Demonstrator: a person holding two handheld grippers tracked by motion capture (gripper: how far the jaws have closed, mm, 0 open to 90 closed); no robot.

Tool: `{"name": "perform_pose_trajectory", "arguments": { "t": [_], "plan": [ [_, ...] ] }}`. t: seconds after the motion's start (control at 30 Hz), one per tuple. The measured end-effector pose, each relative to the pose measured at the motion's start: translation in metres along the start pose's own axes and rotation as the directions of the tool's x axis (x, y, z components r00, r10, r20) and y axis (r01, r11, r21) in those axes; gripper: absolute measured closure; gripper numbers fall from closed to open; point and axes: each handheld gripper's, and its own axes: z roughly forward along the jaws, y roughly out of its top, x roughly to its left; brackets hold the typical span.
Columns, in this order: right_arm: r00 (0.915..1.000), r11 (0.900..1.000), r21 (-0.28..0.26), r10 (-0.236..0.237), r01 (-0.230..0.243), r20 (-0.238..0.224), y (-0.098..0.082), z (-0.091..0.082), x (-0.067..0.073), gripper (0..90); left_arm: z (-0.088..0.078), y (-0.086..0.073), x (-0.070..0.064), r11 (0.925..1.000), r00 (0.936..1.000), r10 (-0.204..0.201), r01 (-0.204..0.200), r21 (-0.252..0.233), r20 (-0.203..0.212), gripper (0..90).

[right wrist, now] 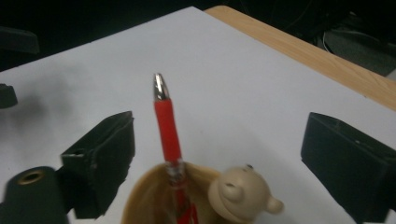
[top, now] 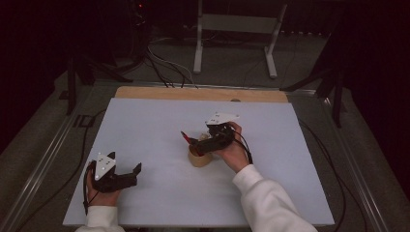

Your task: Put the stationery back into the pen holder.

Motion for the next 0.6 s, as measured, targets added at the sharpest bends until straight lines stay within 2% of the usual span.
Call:
{"name": "perform_pose_trajectory", "arguments": {
  "t": [0.1, 0.33, 0.47, 0.6],
  "plan": [
    [0.9998, 1.000, 0.004, 0.012, -0.012, 0.018, -0.001, -0.004, -0.005, 4.0, 0.000, 0.000, 0.000, 1.0000, 1.0000, -0.001, 0.001, -0.001, 0.001, 0.3],
    [0.9971, 1.000, 0.015, 0.026, -0.027, 0.071, -0.008, -0.021, -0.017, 0.0, 0.000, 0.000, 0.001, 1.0000, 1.0000, -0.006, 0.006, 0.001, 0.004, 0.3],
    [0.9954, 0.999, 0.013, 0.041, -0.042, 0.087, -0.012, -0.029, -0.024, 0.0, 0.000, 0.000, 0.001, 0.9999, 0.9999, -0.008, 0.008, 0.007, 0.008, 0.3],
    [0.9932, 0.997, 0.002, 0.079, -0.080, 0.085, -0.016, -0.039, -0.031, 0.0, -0.001, 0.000, 0.002, 0.9999, 0.9999, -0.012, 0.012, 0.005, 0.008, 0.3]
  ]
}}
